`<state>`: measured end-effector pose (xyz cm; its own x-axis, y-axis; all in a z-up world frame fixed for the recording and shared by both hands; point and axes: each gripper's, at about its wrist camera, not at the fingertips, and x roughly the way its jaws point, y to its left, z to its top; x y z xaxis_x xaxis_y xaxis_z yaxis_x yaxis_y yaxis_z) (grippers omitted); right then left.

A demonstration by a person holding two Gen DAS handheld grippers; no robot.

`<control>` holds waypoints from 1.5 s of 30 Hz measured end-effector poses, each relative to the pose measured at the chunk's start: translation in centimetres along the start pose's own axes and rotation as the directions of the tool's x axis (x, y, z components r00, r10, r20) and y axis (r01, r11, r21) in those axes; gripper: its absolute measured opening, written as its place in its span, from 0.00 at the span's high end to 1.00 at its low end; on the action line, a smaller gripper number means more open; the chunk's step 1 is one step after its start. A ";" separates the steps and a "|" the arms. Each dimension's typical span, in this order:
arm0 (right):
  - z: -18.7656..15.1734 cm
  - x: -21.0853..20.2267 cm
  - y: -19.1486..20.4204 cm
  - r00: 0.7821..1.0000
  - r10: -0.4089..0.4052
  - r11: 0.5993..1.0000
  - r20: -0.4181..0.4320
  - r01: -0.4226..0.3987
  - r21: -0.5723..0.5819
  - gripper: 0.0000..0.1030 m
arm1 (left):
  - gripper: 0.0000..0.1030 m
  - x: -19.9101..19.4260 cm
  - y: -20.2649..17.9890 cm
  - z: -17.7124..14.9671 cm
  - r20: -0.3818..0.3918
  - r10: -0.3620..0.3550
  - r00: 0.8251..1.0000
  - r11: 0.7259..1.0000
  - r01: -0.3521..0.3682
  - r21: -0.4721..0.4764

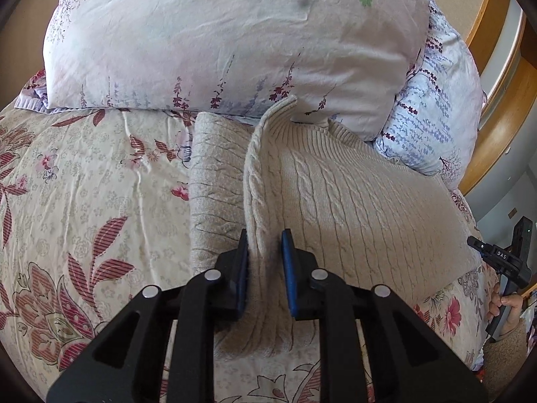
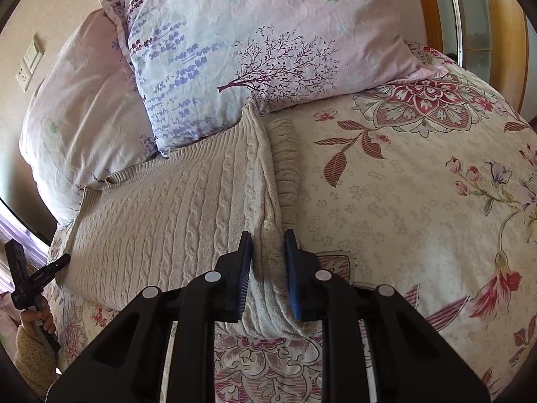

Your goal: Fold small clothes

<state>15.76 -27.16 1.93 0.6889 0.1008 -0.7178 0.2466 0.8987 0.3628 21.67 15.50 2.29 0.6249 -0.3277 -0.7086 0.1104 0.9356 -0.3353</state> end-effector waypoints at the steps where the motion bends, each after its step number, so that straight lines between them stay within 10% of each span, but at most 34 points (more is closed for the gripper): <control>1: -0.1 0.1 0.1 1.000 -0.007 1.000 -0.001 0.007 -0.007 0.79 | 0.81 0.0 0.0 0.0 0.000 -0.001 1.000 1.000 0.001 -0.002; 14: -0.6 -3.9 1.5 0.993 0.004 0.999 0.117 0.001 -0.049 0.92 | 0.93 -2.5 1.7 0.0 0.027 -0.111 0.993 0.992 0.113 -0.065; 32: -2.8 -1.4 0.8 0.992 -0.129 0.992 0.000 0.129 -0.016 0.86 | 0.88 -0.8 3.2 -1.3 -0.019 -0.117 0.993 0.989 0.115 -0.091; 39: -1.5 -3.6 3.8 0.984 -0.127 0.984 0.125 0.141 -0.108 0.52 | 0.36 -3.7 0.5 -0.5 0.110 -0.033 0.993 0.999 0.032 0.010; 45: -1.1 -0.6 7.6 0.995 -0.081 0.963 0.062 0.094 -0.252 0.52 | 0.30 -2.6 -3.8 0.0 0.117 -0.030 0.993 0.983 0.008 0.181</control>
<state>16.52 -19.93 4.46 0.7078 0.0012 -0.7064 0.1303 0.9826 0.1322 19.61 12.83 5.39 0.7072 -0.3380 -0.6210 0.2538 0.9411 -0.2232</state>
